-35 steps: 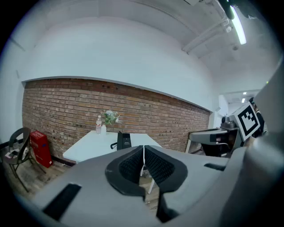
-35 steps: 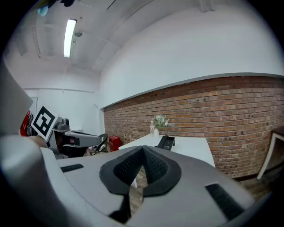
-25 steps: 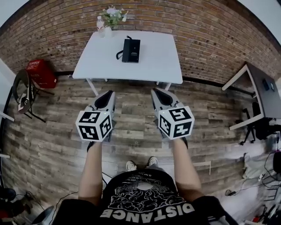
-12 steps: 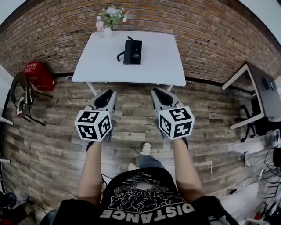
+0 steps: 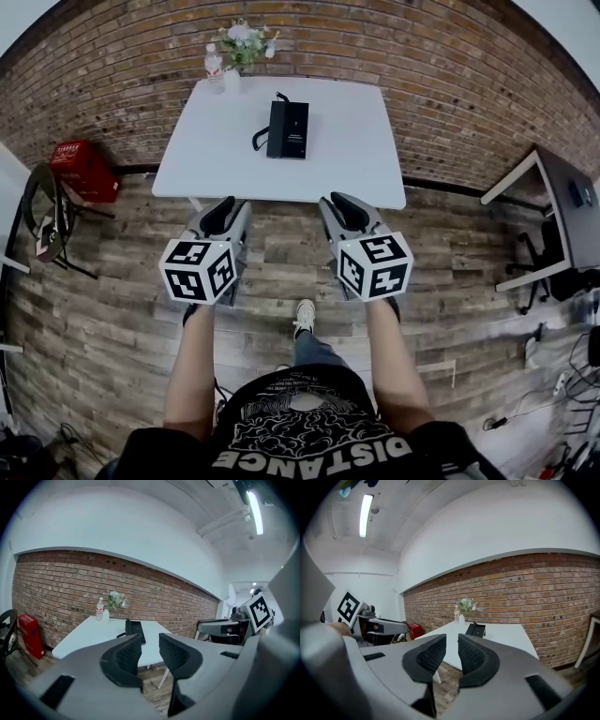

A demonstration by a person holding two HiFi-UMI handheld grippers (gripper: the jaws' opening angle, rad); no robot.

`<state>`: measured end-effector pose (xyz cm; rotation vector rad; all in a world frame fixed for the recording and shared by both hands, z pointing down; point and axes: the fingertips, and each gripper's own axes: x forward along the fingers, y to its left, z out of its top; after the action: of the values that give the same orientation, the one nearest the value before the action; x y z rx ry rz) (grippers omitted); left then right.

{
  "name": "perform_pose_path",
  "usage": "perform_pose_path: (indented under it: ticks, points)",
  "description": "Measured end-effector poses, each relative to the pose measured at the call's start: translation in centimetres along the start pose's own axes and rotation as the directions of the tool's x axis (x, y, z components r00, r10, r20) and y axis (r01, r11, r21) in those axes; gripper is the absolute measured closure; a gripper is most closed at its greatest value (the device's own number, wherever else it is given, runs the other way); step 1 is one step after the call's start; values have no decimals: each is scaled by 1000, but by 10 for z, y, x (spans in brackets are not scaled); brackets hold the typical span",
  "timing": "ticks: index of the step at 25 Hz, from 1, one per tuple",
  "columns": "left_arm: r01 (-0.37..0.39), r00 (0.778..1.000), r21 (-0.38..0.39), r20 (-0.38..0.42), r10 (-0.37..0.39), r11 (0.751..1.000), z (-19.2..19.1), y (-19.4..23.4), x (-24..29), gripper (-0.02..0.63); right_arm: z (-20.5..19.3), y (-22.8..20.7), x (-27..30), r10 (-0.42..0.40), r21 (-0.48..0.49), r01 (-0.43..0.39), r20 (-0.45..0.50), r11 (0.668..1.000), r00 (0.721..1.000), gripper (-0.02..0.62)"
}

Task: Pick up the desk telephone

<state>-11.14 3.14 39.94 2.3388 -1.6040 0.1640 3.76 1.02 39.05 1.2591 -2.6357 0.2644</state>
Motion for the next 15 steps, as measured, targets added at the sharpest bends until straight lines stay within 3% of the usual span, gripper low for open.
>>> perform_pose_path:
  ticks: [15]
  points:
    - [-28,998,-57,-52,25,998,29,48,130,452,21,-92,111,58,26,-56,-53,998,997,482]
